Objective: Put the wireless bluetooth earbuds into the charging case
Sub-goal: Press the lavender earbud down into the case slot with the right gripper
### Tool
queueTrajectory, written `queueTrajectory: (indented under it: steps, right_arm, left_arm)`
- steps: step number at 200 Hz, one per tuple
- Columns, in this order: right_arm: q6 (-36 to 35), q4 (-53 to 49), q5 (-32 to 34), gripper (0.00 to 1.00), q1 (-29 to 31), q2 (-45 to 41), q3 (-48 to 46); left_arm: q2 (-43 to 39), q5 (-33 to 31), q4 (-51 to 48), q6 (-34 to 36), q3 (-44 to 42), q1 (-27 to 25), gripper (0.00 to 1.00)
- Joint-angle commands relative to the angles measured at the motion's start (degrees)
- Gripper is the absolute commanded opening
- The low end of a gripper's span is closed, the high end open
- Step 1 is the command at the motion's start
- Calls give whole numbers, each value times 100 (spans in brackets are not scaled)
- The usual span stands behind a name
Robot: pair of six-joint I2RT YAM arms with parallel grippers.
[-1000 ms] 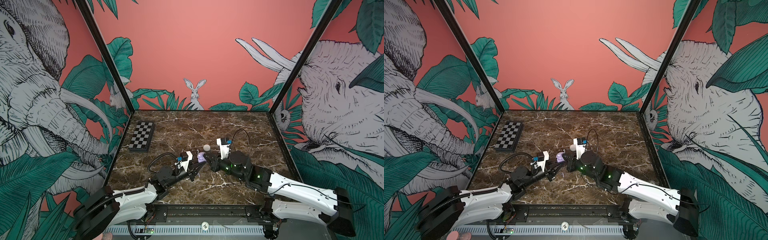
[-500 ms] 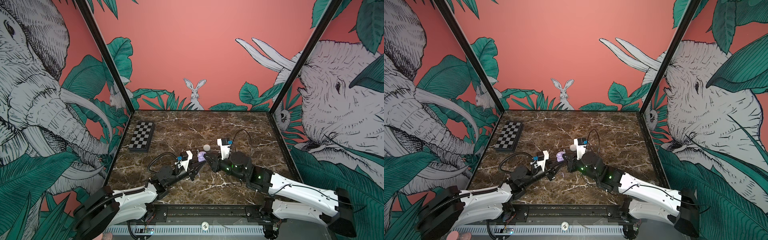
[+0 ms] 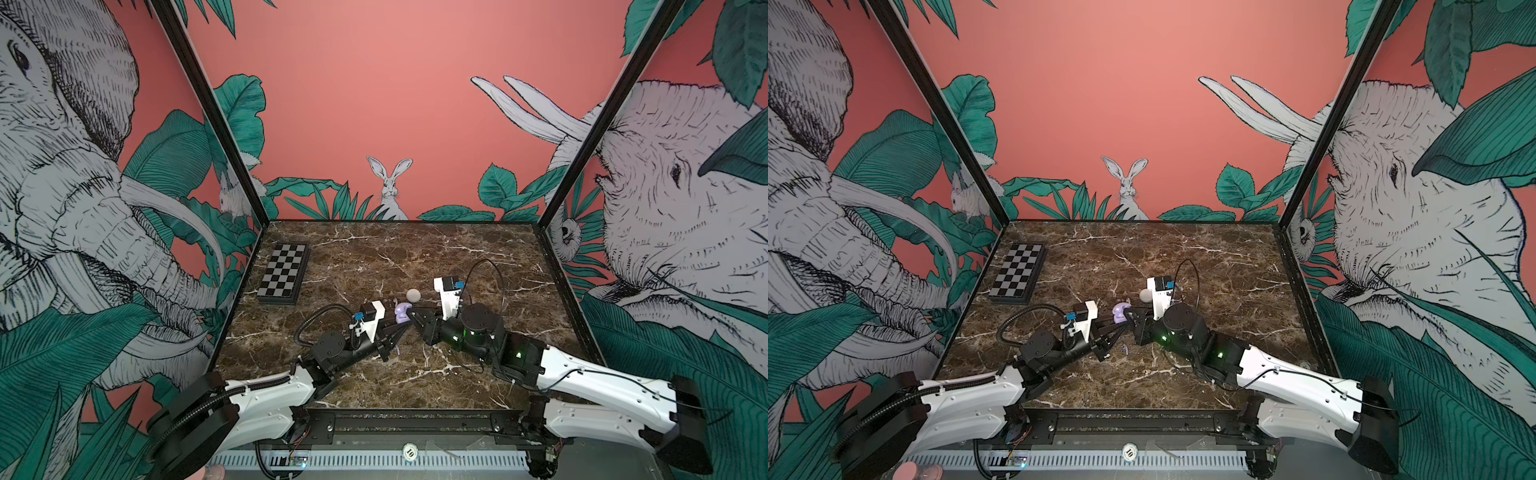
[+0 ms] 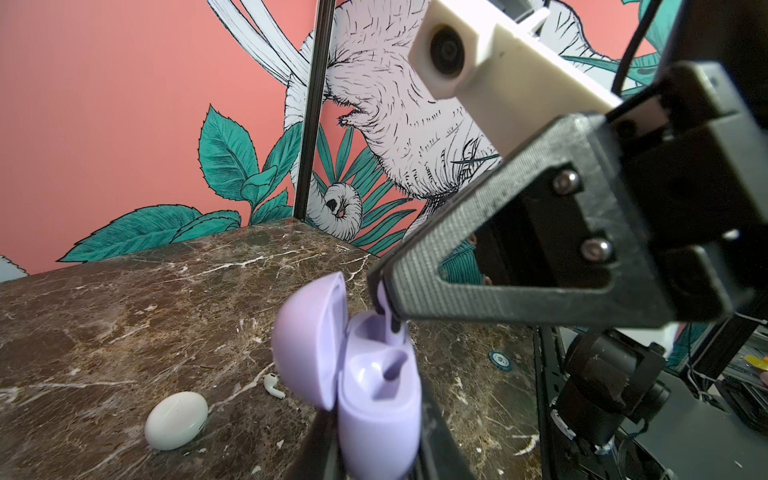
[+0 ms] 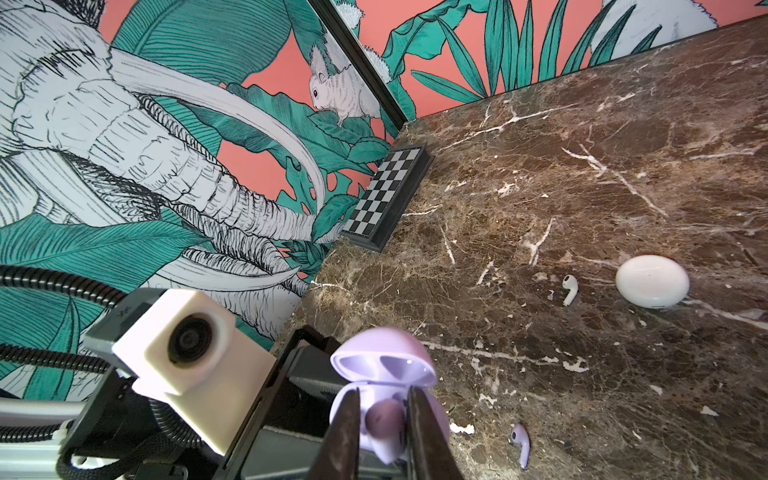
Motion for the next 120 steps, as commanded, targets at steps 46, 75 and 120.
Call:
queueTrajectory:
  steps: [46, 75, 120]
  right_arm:
    - [-3, -62, -45, 21, 64, -18, -136]
    - [8, -54, -37, 22, 61, -7, -145]
    - [61, -18, -56, 23, 65, 25, -171]
  left_arm:
    - [-72, 45, 504, -63, 175, -16, 0]
    - [-63, 49, 520, -76, 172, -18, 0]
    - [-37, 70, 520, -101, 172, -16, 0]
